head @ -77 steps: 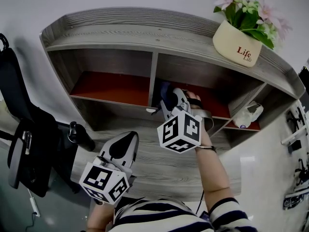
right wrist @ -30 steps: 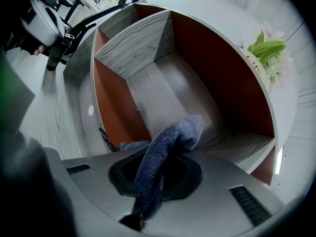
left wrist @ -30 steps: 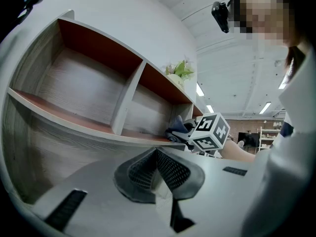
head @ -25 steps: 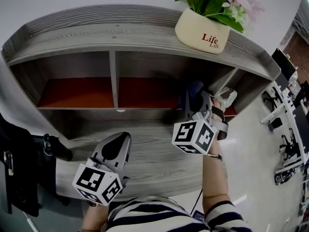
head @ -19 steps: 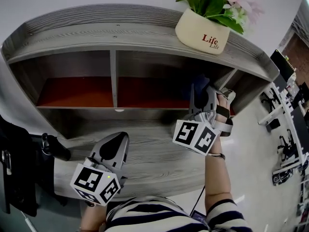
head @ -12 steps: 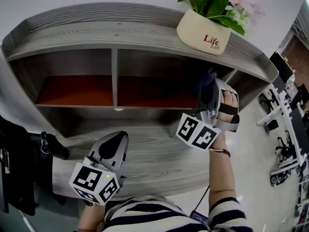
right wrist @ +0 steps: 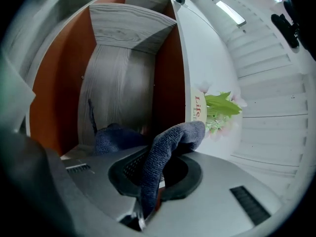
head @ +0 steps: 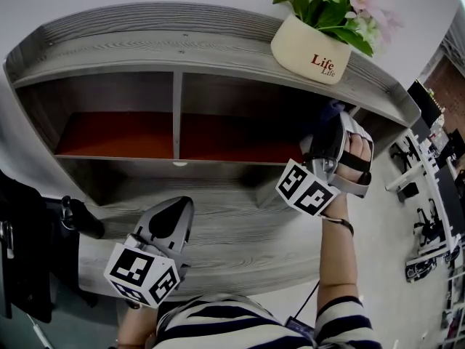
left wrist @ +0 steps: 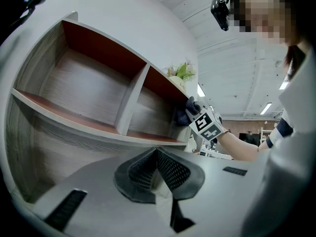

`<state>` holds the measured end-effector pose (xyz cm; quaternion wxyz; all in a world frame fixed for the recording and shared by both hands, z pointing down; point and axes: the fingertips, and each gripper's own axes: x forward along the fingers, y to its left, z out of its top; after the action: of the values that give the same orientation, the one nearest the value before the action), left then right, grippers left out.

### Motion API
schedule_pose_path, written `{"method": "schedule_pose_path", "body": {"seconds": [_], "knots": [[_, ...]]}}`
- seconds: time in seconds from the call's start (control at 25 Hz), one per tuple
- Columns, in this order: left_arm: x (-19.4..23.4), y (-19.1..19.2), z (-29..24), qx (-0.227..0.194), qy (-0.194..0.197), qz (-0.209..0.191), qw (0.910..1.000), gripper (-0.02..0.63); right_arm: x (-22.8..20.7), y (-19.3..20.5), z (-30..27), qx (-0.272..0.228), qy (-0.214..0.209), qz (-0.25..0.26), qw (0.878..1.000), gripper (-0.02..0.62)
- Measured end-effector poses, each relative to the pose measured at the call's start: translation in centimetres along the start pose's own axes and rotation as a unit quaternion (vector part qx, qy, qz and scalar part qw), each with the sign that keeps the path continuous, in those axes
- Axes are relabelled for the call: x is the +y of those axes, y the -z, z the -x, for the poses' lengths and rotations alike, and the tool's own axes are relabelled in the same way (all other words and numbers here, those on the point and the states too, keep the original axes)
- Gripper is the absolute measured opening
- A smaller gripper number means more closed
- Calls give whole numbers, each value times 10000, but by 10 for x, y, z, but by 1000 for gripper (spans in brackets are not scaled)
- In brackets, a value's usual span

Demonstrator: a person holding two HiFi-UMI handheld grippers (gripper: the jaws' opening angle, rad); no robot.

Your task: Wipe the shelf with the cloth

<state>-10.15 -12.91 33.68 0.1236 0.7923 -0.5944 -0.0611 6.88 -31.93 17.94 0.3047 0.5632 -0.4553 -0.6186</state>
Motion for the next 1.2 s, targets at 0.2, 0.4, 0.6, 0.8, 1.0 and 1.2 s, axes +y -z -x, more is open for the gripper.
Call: {"method": "schedule_pose_path", "body": {"seconds": [0.2,0.4,0.6,0.8,1.0,1.2], "knots": [[2,1,2,-2,-26,2,10000,15,4,8,-6,347,-88,98,9993,44],[7,0,5,-33,-106,36,9999,15,24,11,-7,519,-501,188,9972,44],[9,1,8,-25,-143,34,9999,16,48,12,-1,637,-905,190,9937,44],[9,2,8,-10,-138,40,9999,15,67,12,7,691,-1206,163,9902,44],[9,3,6,25,-113,24,9999,15,81,14,16,731,-1457,102,9866,44],[7,3,3,32,-80,-2,10000,15,95,16,25,822,-1811,18,9800,44]]}}
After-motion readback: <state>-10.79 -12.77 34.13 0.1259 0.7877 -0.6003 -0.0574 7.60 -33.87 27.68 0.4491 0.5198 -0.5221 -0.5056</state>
